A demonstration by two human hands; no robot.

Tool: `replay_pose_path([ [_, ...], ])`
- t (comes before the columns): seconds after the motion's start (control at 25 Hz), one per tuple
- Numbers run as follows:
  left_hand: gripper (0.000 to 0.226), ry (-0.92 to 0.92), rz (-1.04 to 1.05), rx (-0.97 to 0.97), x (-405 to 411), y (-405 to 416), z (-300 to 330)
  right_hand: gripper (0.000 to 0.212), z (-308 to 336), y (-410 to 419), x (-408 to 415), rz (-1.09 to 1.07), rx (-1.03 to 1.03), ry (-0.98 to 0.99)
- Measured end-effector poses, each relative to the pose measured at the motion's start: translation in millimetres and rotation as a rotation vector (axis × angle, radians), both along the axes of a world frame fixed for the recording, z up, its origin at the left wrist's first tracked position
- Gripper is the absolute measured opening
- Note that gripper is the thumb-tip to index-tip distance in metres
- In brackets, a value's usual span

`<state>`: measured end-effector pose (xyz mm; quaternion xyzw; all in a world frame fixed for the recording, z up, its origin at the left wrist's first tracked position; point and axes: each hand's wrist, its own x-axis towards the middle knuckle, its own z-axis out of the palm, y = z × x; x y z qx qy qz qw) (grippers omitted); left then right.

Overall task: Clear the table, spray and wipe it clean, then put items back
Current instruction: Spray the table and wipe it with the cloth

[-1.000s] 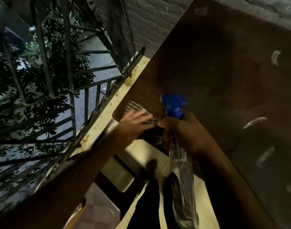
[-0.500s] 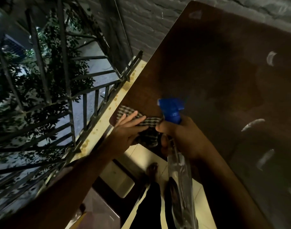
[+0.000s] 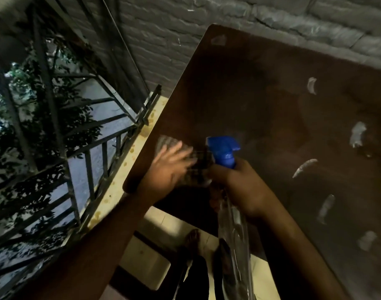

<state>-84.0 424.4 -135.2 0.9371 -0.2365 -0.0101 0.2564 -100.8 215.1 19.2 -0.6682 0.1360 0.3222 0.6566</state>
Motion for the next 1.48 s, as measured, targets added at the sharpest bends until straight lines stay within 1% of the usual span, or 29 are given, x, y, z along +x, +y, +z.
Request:
replay_pose_path([
  [0.08,0.039,0.014,0.057,0.005,46,-19,9,0.005,0,2,6,-0.024,-0.019,-0.005],
  [0.12,0.039,0.001,0.047,0.017,48,-26,8,0.006,1,2,10,-0.028,-0.038,-0.015],
  [0.24,0.041,-0.027,-0.171,0.04,1,-24,2,0.006,6,-5,17,-0.056,-0.055,-0.008],
  [0.28,0.043,-0.029,-0.199,0.036,-3,-14,1,0.007,7,-9,19,-0.066,-0.052,0.0],
  [0.32,0.043,-0.049,-0.176,0.024,9,-8,1,0.008,7,-13,22,-0.076,-0.054,-0.001],
  [0.44,0.041,0.022,0.116,0.043,87,-21,2,0.01,7,-21,35,-0.062,-0.083,-0.029],
  [0.48,0.04,0.011,0.167,0.067,99,-36,4,0.009,7,-24,38,-0.06,-0.072,-0.033],
  [0.52,0.04,-0.044,0.154,0.079,98,-52,0,0.008,8,-28,41,-0.055,-0.054,-0.032],
  [0.56,0.04,-0.085,0.073,0.076,86,-66,-4,0.006,8,-33,42,-0.049,-0.035,-0.022],
  [0.64,0.04,-0.079,-0.141,0.047,44,-72,-13,0.004,7,-45,42,-0.083,-0.011,0.016],
  [0.68,0.04,-0.085,-0.185,0.039,44,-65,-12,0.004,5,-52,44,-0.113,-0.008,0.033],
  [0.72,0.041,-0.096,-0.184,0.02,60,-63,-10,0.003,1,-58,48,-0.125,-0.009,0.04],
  [0.84,0.038,0.041,0.048,0.051,144,-86,7,0.004,-6,-71,66,-0.111,-0.01,0.022],
  [0.88,0.038,0.096,0.091,0.066,158,-99,13,0.005,-7,-77,72,-0.109,-0.012,0.016],
  [0.96,0.039,0.106,0.064,0.064,147,-109,13,0.004,-3,-90,77,-0.104,0.003,0.023],
  [1.04,0.042,0.053,-0.004,0.074,113,-91,9,0.004,4,-110,83,-0.107,0.042,0.02],
  [1.08,0.042,0.063,0.026,0.066,108,-76,11,0.004,5,-117,85,-0.105,0.046,0.019],
  [1.16,0.04,0.129,0.169,0.067,140,-77,14,0.005,-1,-129,97,-0.102,0.031,0.01],
  [1.24,0.041,0.152,0.297,0.14,192,-110,23,0.008,-7,-130,112,-0.117,0.019,0.001],
  [1.32,0.048,0.169,0.318,0.178,212,-139,25,0.009,-11,-127,127,-0.151,0.048,0.018],
  [1.36,0.052,0.158,0.297,0.189,207,-146,22,0.009,-11,-127,134,-0.151,0.067,0.033],
  [1.44,0.051,0.142,0.25,0.224,187,-138,19,0.008,-10,-130,147,-0.135,0.086,0.061],
  [1.48,0.048,0.124,0.259,0.229,192,-129,18,0.009,-10,-131,153,-0.128,0.076,0.06],
])
